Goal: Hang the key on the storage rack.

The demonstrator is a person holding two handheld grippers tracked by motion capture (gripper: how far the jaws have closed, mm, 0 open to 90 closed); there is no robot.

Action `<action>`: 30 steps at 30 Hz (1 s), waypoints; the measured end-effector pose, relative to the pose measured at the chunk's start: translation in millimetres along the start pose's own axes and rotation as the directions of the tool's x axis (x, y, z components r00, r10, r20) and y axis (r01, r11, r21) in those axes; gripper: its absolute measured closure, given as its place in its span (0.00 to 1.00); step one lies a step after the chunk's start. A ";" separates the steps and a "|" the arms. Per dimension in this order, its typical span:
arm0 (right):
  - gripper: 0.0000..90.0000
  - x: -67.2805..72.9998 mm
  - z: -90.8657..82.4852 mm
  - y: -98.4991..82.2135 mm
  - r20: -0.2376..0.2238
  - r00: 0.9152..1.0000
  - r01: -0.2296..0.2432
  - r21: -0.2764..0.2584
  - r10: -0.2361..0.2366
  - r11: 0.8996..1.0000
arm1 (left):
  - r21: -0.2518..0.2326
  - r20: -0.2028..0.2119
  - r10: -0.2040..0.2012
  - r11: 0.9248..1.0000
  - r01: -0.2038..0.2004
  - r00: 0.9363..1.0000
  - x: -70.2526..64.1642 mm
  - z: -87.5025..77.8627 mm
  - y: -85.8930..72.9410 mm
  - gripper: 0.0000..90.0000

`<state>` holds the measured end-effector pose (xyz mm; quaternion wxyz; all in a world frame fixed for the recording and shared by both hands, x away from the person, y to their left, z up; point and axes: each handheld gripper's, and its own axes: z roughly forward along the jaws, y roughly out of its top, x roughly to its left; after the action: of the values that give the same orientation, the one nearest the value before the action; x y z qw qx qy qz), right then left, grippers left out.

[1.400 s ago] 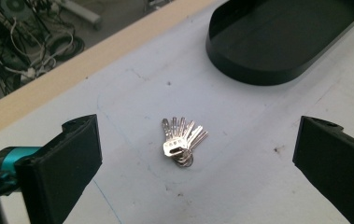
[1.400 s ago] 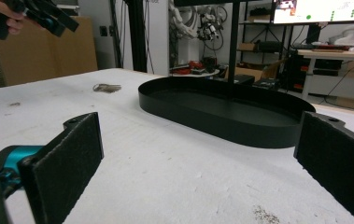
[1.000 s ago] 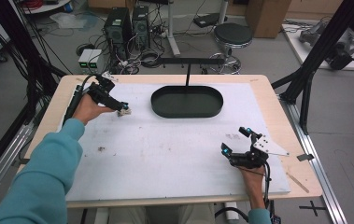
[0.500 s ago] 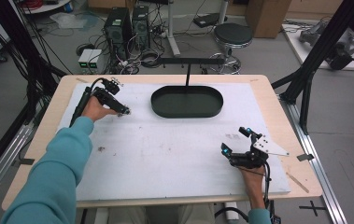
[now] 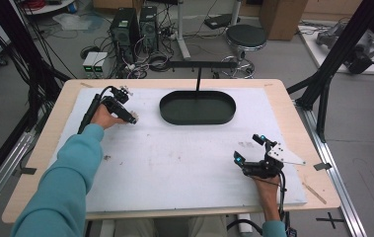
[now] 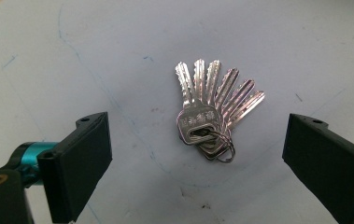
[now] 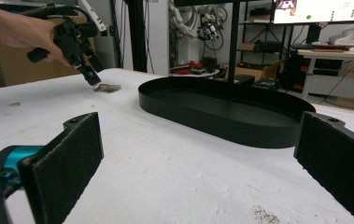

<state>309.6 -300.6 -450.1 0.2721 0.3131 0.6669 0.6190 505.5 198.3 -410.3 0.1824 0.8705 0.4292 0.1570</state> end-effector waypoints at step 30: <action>0.01 -0.4 -0.1 0.0 0.001 1.000 -0.004 -0.003 0.004 1.000 | 0.093 -0.078 -0.011 0.995 0.018 0.997 -9.1 3.4 2.2 0.48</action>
<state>309.8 -301.0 -450.0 0.2718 0.3142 0.6651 0.6205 503.2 189.1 -413.3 0.1256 0.8683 0.4491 0.1690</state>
